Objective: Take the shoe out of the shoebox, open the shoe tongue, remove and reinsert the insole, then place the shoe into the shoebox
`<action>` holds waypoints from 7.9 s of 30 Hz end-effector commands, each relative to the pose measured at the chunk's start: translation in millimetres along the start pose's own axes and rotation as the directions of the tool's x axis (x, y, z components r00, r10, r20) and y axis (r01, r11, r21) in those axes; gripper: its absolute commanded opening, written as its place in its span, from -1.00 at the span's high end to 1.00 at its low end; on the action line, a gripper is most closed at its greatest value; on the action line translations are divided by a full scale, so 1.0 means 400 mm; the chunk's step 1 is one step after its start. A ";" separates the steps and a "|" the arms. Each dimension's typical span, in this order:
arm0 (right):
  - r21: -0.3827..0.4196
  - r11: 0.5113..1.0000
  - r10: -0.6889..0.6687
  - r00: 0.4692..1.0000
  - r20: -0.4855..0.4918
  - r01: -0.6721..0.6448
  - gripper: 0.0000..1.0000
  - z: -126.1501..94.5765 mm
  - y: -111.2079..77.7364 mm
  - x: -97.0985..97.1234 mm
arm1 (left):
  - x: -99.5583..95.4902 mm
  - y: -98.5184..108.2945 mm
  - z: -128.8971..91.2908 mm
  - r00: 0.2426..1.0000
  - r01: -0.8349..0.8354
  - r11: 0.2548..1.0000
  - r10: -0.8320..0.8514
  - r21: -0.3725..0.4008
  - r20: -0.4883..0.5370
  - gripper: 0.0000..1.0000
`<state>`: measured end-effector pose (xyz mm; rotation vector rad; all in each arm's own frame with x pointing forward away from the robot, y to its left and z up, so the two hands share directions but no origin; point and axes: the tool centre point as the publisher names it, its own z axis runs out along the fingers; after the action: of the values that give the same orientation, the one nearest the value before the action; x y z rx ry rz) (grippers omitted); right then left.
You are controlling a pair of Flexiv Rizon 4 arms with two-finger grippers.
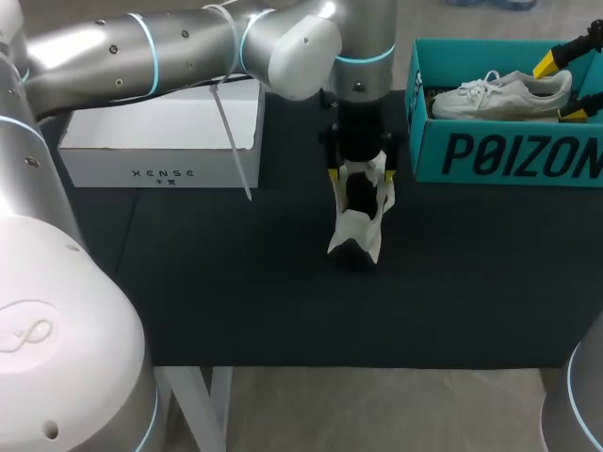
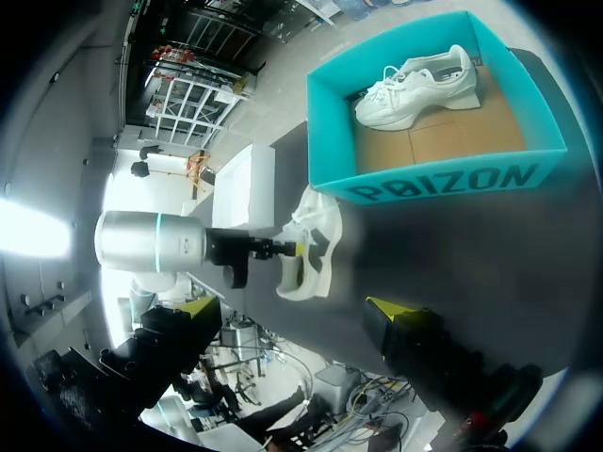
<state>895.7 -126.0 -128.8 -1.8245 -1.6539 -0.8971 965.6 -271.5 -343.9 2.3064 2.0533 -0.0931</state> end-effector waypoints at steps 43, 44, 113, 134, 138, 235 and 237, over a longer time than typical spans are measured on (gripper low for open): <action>0.000 1.000 0.001 1.000 0.004 -0.001 -1.00 -0.001 -0.002 0.000 | 0.013 0.013 -0.028 0.946 0.322 0.937 -0.313 0.135 -0.086 1.00; 0.000 1.000 0.001 1.000 0.004 -0.001 -1.00 -0.001 -0.002 0.000 | 0.017 0.008 -0.022 0.942 0.333 0.933 -0.321 0.137 -0.102 1.00; 0.000 1.000 0.001 1.000 0.004 -0.001 -1.00 -0.001 -0.002 0.000 | 0.038 -0.292 -0.079 0.197 0.967 0.193 -0.980 -0.167 0.013 -0.86; 0.000 1.000 0.001 1.000 0.004 -0.001 -1.00 -0.001 -0.002 0.000 | 0.062 -0.310 -0.006 0.062 0.997 0.062 -0.998 -0.044 -0.004 -1.00; 0.000 1.000 0.001 1.000 0.004 -0.001 -1.00 -0.001 -0.002 0.000 | 0.059 -0.333 0.016 0.057 0.998 0.058 -0.998 -0.027 -0.022 -1.00; 0.000 1.000 0.001 1.000 0.004 -0.001 -1.00 -0.001 -0.002 0.000 | 0.304 -0.341 -0.209 0.837 0.439 0.898 -0.412 -0.006 -0.360 1.00; 0.000 1.000 0.001 1.000 0.004 -0.001 -1.00 -0.001 -0.002 0.000 | 0.304 -0.341 -0.209 0.837 0.439 0.898 -0.412 -0.006 -0.360 1.00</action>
<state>895.7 -126.0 -128.8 -1.8244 -1.6540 -0.8971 843.8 -123.0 -272.2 1.8779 2.8055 0.2151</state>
